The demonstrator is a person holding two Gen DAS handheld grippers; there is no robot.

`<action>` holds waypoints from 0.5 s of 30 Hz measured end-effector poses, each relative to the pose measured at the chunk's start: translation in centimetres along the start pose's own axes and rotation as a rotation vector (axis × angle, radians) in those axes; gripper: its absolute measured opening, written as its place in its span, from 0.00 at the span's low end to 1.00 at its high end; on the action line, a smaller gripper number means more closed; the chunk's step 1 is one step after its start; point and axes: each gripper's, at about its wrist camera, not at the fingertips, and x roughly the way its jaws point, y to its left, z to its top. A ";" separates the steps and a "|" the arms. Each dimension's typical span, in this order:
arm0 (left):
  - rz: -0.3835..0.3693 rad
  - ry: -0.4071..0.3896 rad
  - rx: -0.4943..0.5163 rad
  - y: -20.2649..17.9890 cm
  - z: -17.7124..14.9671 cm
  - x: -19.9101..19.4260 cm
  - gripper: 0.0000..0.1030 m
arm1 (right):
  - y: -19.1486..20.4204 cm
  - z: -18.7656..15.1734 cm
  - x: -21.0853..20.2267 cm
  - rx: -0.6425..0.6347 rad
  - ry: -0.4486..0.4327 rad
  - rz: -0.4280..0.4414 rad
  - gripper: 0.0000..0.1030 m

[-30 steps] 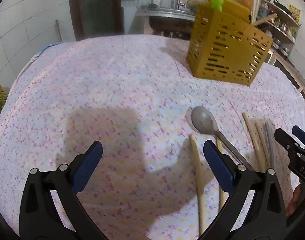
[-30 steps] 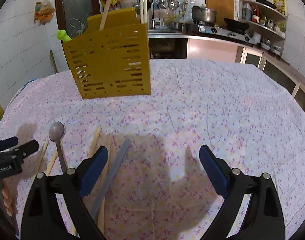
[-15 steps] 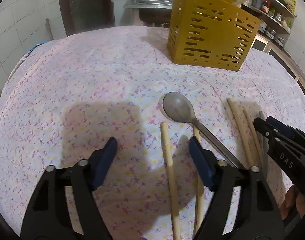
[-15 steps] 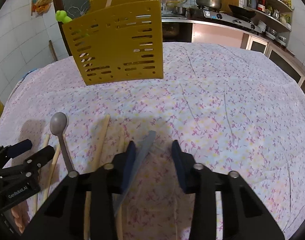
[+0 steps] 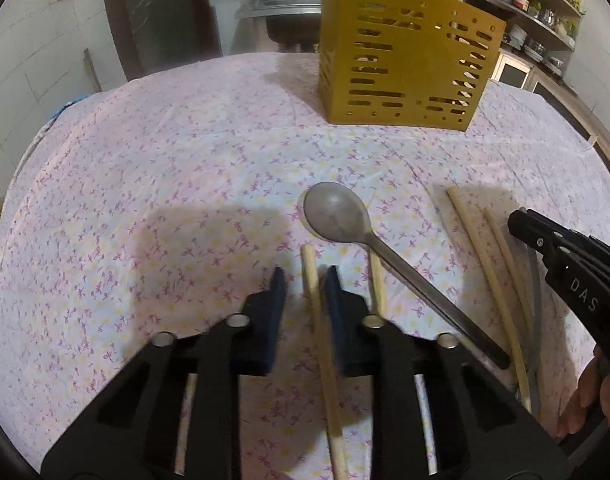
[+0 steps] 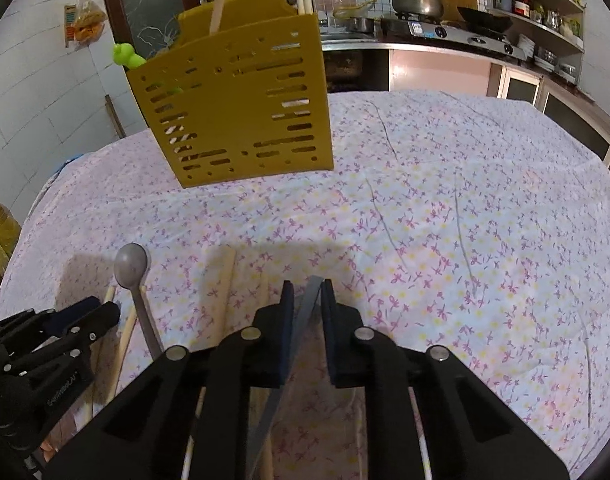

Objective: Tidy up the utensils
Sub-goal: 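Close the right tool on the grey flat utensil while the left tool grasps a wooden chopstick, then lift and carry the grey utensil and chopstick in both tools to the yellow holder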

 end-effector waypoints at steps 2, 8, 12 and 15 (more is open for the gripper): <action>-0.010 -0.005 -0.007 0.2 0.0 -0.1 0.07 | -0.1 0.0 -0.3 -0.001 -0.012 0.004 0.12; -0.022 -0.030 -0.015 0.5 -0.2 -0.5 0.05 | -0.6 0.1 -1.6 -0.006 -0.064 0.009 0.10; -0.024 -0.111 -0.028 1.0 0.0 -2.3 0.04 | -0.9 0.4 -2.8 -0.003 -0.115 0.025 0.07; -0.025 -0.195 -0.052 1.6 0.2 -4.4 0.04 | -1.1 0.6 -4.3 0.002 -0.168 0.044 0.07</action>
